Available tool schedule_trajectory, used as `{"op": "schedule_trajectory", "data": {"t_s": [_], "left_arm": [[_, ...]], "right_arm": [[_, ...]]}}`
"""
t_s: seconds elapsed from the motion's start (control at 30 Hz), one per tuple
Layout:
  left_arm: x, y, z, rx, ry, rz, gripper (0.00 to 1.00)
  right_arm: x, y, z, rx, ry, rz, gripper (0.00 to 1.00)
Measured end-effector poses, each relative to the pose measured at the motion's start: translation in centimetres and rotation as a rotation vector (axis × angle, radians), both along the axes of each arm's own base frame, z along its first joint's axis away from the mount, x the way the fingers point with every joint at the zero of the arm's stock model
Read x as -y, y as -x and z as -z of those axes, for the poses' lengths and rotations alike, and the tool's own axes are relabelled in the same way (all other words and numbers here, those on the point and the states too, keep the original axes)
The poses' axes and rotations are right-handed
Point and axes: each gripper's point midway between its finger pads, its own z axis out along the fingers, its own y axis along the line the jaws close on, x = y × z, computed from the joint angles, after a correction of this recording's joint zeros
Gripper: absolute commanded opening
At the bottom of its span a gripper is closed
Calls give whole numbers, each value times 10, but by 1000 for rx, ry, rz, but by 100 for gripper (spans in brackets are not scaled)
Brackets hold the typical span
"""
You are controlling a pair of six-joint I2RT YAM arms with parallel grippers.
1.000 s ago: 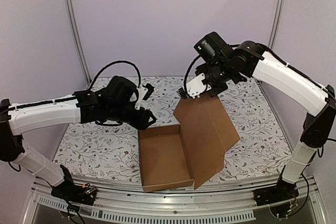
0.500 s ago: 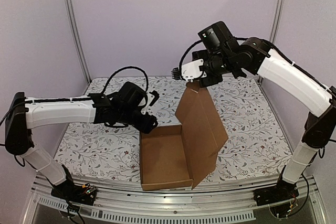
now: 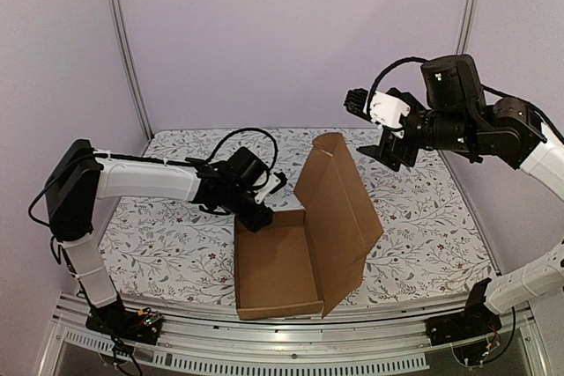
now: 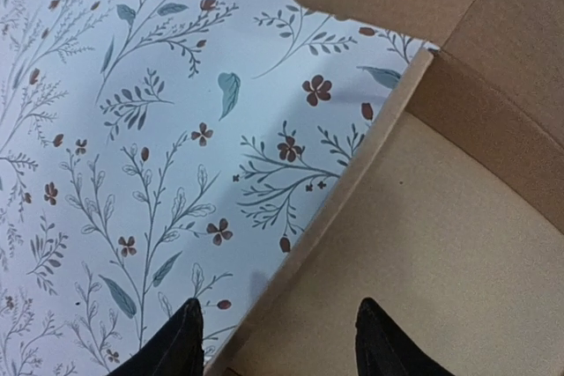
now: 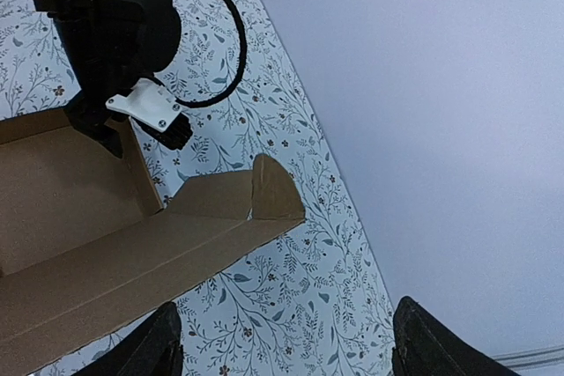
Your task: Fold the paper box
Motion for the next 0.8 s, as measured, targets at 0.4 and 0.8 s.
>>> {"op": "schedule_trajectory", "data": {"t_s": [0.4, 0.8], "left_arm": [[10, -9, 22, -20, -55, 56, 22], [4, -11, 27, -25, -75, 14, 0]], "right_arm": [[22, 23, 37, -113, -85, 50, 81], [24, 23, 36, -147, -141, 88, 82]]}}
